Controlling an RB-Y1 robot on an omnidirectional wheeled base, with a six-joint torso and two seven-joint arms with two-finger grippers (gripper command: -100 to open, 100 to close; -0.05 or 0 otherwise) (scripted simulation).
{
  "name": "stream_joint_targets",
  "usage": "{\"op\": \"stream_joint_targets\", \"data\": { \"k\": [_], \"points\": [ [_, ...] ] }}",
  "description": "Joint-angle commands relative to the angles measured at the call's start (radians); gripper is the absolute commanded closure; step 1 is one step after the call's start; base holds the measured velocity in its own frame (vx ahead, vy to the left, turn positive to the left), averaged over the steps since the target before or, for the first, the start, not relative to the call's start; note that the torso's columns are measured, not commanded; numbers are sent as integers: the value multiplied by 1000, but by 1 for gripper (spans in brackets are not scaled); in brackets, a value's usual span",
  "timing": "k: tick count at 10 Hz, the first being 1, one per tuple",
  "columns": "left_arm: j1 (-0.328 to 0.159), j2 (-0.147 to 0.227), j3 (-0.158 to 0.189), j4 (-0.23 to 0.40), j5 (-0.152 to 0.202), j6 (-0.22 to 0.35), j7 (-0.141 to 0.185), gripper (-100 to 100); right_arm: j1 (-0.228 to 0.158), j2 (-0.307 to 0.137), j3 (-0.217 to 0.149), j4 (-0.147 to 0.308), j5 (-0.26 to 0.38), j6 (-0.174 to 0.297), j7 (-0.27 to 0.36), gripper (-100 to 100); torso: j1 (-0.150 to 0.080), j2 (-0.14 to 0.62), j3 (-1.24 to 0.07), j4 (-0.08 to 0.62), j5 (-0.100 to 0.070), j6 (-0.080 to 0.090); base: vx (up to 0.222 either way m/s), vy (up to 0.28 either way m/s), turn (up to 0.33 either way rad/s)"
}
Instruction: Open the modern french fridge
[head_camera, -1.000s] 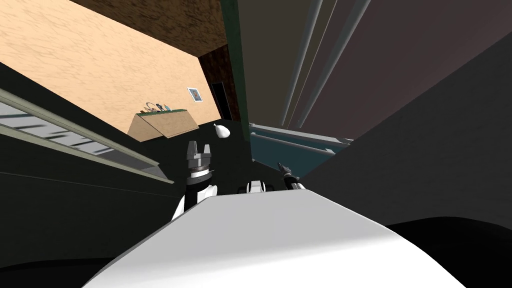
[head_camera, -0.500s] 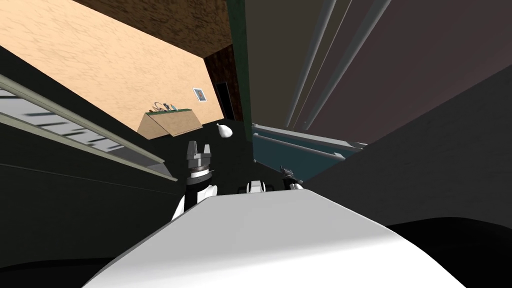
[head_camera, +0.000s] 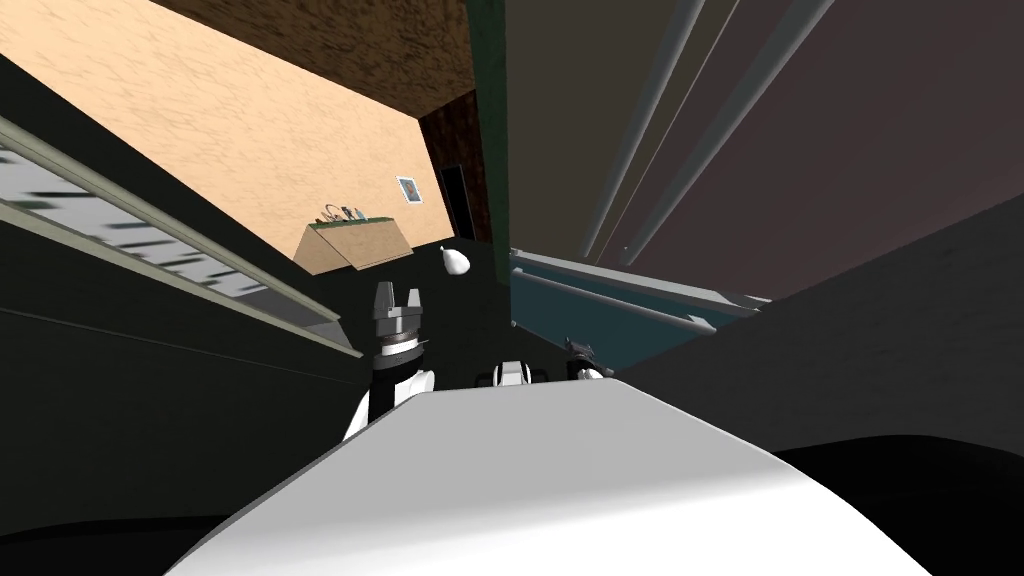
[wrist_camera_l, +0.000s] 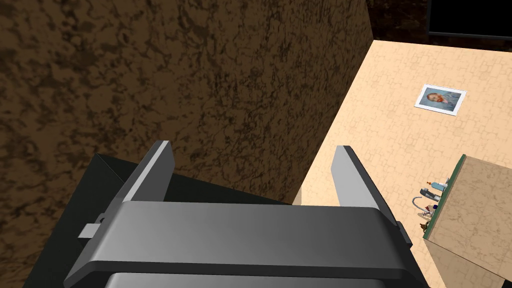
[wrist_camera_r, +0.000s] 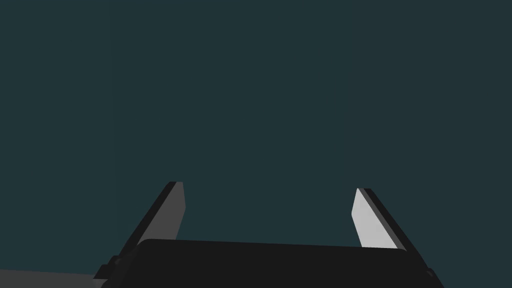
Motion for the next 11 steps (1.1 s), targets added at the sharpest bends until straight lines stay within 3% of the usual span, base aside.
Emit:
{"op": "stream_joint_targets", "data": {
  "k": [1,2,5,7,8,11],
  "points": [
    [0,0,0,0,0,0,0,0,-11,1,8,45,69,73,8,-100,0,2,1,1,0,0,45,15,128],
    [0,0,0,0,0,0,0,0,-11,1,8,45,92,98,8,-100,0,2,1,1,0,0,53,11,109],
    [0,0,0,0,0,0,0,0,-30,-3,19,115,179,189,23,-100,0,0,0,0,0,0,71,10,120],
    [0,0,0,0,0,0,0,0,-30,-3,19,118,217,228,23,-100,0,1,0,0,0,0,47,3,39],
    [0,0,0,0,0,0,0,0,-41,-5,24,154,250,266,30,-100,0,3,2,1,0,0,40,7,149],
    [0,0,0,0,0,0,0,0,-51,-6,29,189,336,348,37,-100,0,-1,0,0,0,0,57,0,106]
  ]
}}
